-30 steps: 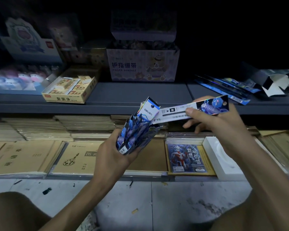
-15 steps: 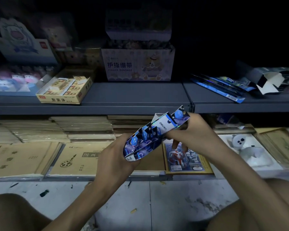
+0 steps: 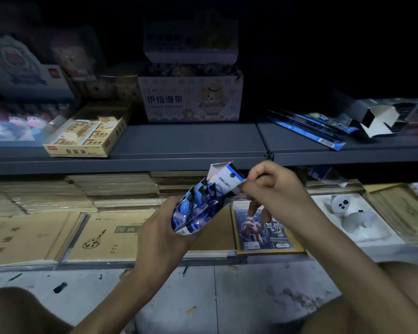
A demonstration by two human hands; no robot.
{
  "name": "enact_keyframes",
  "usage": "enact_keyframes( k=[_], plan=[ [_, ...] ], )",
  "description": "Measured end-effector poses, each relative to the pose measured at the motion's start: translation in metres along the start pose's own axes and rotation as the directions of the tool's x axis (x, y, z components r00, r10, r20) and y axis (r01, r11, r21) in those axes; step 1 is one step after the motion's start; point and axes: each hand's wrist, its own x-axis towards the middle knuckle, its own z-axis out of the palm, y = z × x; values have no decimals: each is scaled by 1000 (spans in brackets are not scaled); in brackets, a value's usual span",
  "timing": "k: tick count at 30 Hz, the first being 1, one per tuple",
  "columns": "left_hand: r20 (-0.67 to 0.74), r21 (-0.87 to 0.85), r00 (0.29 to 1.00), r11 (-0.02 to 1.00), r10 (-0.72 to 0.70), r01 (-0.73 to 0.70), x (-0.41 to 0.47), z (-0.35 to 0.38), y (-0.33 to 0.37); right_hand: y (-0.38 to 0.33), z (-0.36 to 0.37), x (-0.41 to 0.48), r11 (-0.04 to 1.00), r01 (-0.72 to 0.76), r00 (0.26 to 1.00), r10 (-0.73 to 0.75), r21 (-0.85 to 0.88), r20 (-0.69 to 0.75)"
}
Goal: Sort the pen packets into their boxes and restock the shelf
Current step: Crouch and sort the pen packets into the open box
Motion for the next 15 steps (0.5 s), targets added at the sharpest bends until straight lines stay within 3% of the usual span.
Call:
enact_keyframes(
  k=[3,6,8,12,15],
  plan=[
    [9,-104,999,993,-48,49,2,0,2,1,2,-1,995,-69,997,70,72,-11],
    [20,-143,998,988,-63,66,3,-1,7,6,15,-3,967,-187,973,158,176,169],
    [36,-177,997,982,-62,68,3,0,11,11,22,-4,960,-192,961,143,201,236],
    [52,-253,997,965,-56,68,2,-1,16,14,28,-5,971,-134,968,86,196,236],
    [62,-324,996,943,-57,74,1,-2,19,16,29,-7,945,-154,963,78,288,259]
  ],
)
